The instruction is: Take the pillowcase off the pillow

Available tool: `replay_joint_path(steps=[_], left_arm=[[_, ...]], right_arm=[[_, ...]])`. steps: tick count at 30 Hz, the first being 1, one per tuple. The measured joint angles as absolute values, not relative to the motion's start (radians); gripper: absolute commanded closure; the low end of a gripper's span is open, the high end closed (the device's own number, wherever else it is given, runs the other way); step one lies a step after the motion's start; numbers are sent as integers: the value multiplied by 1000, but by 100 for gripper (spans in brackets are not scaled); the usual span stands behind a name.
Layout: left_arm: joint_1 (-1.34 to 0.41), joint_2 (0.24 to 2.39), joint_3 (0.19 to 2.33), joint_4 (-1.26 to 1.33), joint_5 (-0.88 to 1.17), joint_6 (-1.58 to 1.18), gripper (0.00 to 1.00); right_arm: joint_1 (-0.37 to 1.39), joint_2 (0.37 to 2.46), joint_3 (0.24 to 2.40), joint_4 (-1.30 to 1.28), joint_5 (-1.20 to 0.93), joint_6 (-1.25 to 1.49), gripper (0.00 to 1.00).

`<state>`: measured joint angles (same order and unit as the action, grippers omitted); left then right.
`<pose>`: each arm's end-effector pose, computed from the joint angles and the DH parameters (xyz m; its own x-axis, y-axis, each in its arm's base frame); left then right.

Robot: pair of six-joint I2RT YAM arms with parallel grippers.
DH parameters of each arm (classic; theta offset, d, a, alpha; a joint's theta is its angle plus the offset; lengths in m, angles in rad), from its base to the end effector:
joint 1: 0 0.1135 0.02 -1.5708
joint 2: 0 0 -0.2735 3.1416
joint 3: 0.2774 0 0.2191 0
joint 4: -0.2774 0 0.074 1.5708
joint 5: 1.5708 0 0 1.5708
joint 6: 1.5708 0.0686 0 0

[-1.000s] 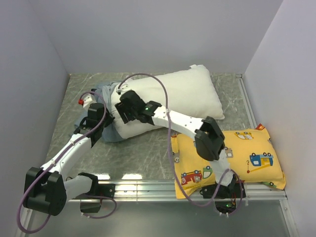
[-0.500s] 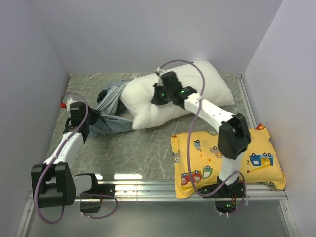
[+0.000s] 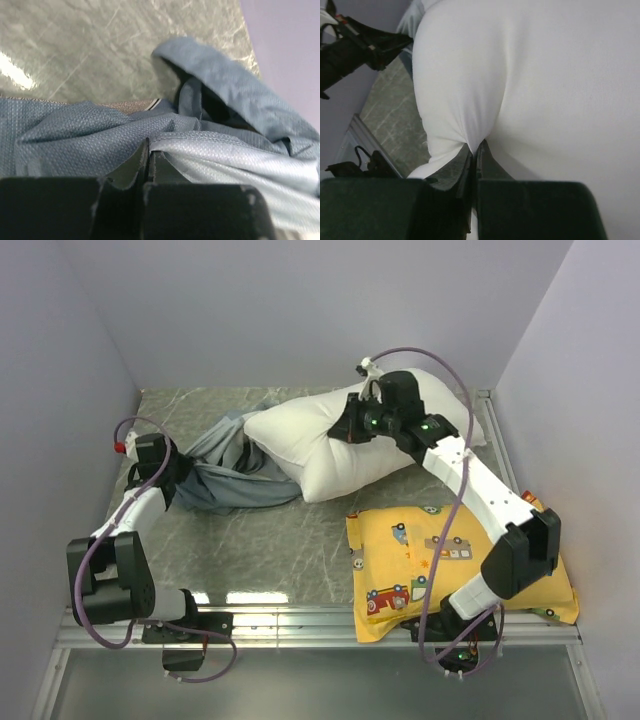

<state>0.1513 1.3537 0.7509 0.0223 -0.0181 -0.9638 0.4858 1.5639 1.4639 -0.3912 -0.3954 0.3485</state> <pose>0.2844 0.0446 0.2323 -0.1732 -0.8571 -0.4851 -0.5398 0.4946 -0.6812 0.3015 0.1890 0.3609 -0.6417 0.0175 -0.7667 -0.5448 0.6932 0.4719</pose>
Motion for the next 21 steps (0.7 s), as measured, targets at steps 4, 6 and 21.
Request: replay_joint_path(steps=[4, 6, 21], left_arm=[[154, 1376, 775, 22, -24, -964, 99], [154, 1392, 778, 22, -23, -963, 100], [-79, 1364, 749, 18, 54, -880, 88]], right_arm=[[472, 1491, 1479, -398, -418, 360, 100], [466, 1464, 1493, -404, -427, 368, 100], [474, 1563, 1682, -327, -400, 486, 100]])
